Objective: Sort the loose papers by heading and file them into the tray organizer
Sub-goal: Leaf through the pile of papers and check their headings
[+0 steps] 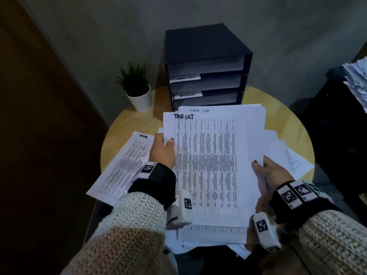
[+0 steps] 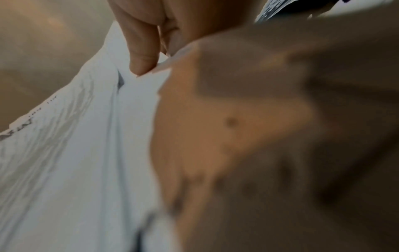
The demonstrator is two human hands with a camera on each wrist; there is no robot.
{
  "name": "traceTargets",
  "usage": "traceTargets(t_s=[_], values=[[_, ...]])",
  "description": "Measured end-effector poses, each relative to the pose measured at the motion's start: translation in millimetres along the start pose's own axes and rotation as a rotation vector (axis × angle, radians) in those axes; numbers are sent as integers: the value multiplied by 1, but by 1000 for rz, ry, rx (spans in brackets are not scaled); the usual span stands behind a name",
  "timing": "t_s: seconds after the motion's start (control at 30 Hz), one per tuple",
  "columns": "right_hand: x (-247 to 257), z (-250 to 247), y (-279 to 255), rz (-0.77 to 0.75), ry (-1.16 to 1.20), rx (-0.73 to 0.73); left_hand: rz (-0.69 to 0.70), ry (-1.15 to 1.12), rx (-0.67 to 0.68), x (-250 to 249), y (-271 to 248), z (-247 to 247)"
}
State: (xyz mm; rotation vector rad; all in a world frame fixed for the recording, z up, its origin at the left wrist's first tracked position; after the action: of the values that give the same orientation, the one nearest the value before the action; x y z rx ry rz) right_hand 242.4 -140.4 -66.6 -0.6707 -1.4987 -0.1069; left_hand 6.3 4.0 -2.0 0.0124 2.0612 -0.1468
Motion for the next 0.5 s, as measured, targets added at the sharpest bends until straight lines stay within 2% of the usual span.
traceTargets(t_s=[0.13, 0.27, 0.33, 0.43, 0.5], values=[[-3, 11, 0, 49, 264, 87, -63, -17, 30, 11, -2, 12], [-10, 12, 4, 129, 235, -75, -85, -174, -46, 16, -4, 20], [-11, 14, 5, 186, 181, -140, -86, -72, -85, 17, -5, 19], [-8, 24, 1, 190, 243, 10, -104, -27, -113, 18, -5, 18], [-11, 23, 4, 98, 114, 86, -113, -31, -114, 19, -5, 18]])
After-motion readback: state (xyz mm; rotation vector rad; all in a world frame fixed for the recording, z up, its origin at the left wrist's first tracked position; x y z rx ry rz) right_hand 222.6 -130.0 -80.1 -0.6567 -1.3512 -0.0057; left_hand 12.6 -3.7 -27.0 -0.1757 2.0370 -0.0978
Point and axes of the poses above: each hand's wrist, its own y-axis towards the middle knuckle, its own z-axis out of the palm, x = y × z, the point moved 1 cm from there along y, towards the middle knuckle, and after that the axes turned 1 degree about x, right-handed, at the moved point
